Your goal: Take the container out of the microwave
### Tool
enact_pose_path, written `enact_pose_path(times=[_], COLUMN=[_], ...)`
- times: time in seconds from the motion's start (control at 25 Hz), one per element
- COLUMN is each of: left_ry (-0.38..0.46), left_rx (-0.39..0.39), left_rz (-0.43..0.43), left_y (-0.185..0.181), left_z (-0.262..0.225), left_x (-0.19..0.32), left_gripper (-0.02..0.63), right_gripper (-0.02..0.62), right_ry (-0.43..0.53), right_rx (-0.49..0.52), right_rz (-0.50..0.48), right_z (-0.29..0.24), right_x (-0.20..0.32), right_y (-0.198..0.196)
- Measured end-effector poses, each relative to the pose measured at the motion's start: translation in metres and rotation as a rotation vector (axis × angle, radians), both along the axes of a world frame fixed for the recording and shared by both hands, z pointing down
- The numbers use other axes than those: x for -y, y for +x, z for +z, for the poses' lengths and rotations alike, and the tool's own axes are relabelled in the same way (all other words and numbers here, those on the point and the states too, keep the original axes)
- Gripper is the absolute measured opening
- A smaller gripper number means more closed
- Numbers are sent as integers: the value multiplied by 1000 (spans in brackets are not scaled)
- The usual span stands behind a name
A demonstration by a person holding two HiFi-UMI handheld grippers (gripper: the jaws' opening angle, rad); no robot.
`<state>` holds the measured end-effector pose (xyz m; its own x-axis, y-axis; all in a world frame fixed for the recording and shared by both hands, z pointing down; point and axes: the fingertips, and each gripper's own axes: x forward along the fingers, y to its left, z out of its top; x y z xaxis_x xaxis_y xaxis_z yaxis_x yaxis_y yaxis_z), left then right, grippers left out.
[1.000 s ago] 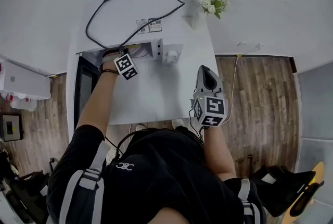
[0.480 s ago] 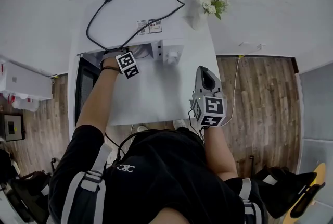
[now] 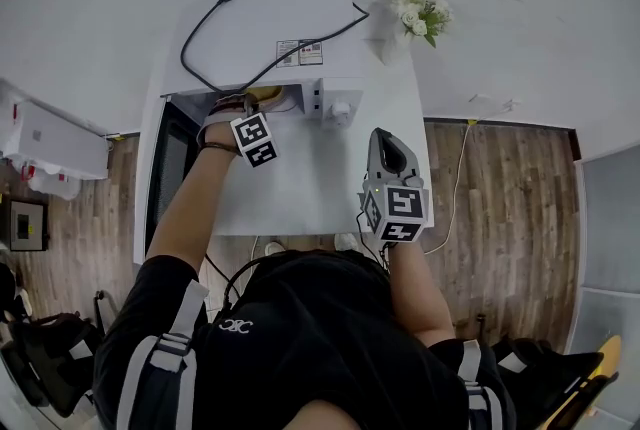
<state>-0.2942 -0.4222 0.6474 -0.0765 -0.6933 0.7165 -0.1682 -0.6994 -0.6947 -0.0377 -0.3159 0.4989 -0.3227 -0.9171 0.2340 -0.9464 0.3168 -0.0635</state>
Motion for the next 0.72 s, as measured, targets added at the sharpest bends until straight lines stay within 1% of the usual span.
enact_pose_path(times=[0.12,0.28,0.48,0.72], left_ry=[4,0,4,-15], left_rx=[0,-20,-52,-66], left_rz=[3,1,-24,-61], left_y=[4,12,22,24], left_z=[-10,-20,-28,-32], left_x=[-20,-52,-92,-135], left_gripper=[20,20,20,20], right_gripper=[5,6,6,5], right_ry=[2,16,24,21], right_rx=[8,27,44,30], right_rz=[-40,-78,-132,-214], right_z=[0,-2,-4,2], right_x=[1,4,6,5], right_y=[-11,-26,-42,-66])
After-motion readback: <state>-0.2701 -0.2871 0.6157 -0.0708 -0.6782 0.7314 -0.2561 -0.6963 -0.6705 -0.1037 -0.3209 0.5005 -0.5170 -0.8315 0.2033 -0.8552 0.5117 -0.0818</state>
